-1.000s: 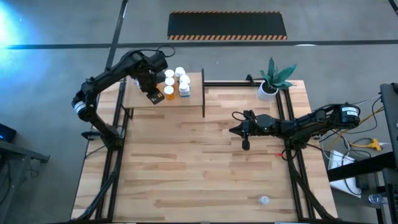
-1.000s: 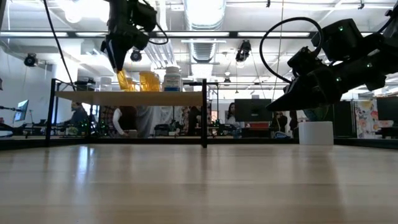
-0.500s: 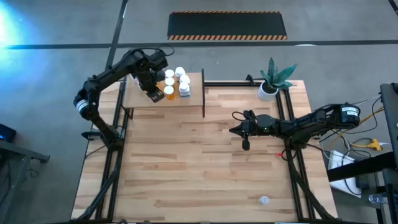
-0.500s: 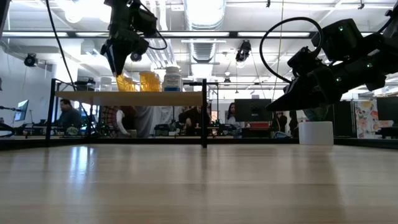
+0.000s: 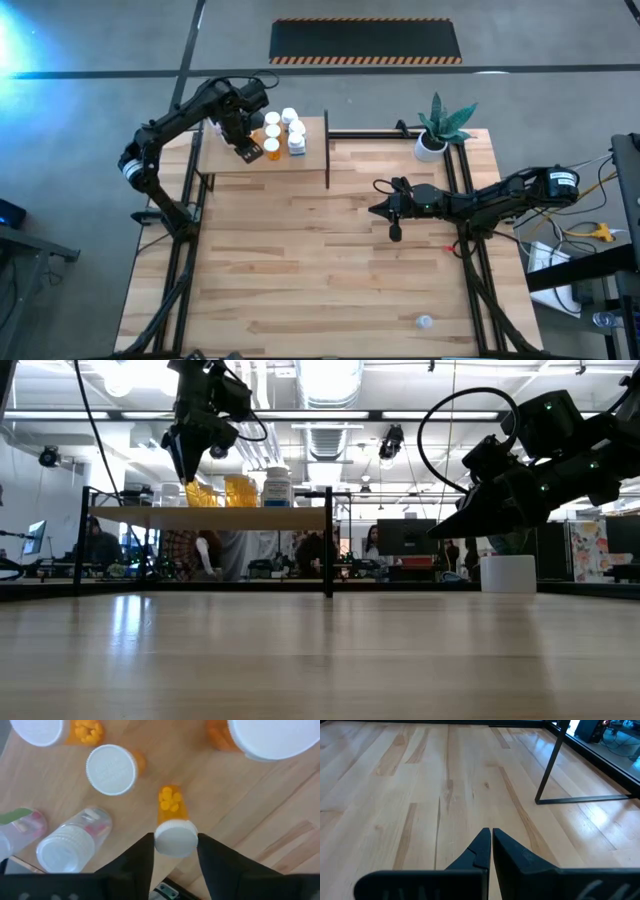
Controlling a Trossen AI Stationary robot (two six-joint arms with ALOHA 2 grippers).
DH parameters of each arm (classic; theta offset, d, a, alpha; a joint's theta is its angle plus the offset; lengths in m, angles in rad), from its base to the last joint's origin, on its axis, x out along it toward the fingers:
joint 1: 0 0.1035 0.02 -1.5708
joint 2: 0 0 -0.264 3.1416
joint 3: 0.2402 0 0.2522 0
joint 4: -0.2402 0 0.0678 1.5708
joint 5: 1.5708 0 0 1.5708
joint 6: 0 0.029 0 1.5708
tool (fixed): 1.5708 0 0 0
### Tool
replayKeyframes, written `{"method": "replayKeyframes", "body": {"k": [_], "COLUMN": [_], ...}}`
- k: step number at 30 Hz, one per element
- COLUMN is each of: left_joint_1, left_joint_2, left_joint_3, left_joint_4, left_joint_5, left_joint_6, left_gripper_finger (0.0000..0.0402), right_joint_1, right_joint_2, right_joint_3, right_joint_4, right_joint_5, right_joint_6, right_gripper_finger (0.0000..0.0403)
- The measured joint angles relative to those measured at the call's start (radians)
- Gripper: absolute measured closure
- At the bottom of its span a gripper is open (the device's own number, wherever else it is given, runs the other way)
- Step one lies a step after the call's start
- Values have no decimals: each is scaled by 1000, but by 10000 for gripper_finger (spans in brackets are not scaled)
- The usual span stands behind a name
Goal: Pick and place medicine bottles onto shelf by color
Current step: Put the right small orange pill bottle aligned with the other small orange pill bottles on the shelf, then put the transparent pill bottle aligned with the other transparent pill bottles on the shelves
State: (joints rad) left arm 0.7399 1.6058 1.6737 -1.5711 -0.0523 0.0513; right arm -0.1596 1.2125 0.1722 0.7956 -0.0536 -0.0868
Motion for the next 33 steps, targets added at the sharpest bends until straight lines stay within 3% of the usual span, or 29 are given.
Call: {"method": "replayKeyframes", "body": {"k": [8, 20, 28, 33], "left_joint_1": [0, -2, -82, -232], "left_joint_2": [0, -25, -184, -386], "left_joint_3": [0, 16, -14, -194], "left_joint_4": [0, 1, 32, 335], "left_joint_5": [-9, -10, -10, -8], "left_joint_6": [9, 18, 11, 7], "left_gripper_finger": [240, 235, 242, 267], "right_joint_1": [0, 0, 0, 8], "right_joint_2": [0, 0, 0, -2], "right_joint_3": [0, 0, 0, 18], "right_joint_4": [0, 0, 0, -18], "right_joint_5": [0, 0, 0, 1], "right_joint_6": [-2, -8, -19, 7], "right_gripper_finger": [394, 394, 394, 394]}}
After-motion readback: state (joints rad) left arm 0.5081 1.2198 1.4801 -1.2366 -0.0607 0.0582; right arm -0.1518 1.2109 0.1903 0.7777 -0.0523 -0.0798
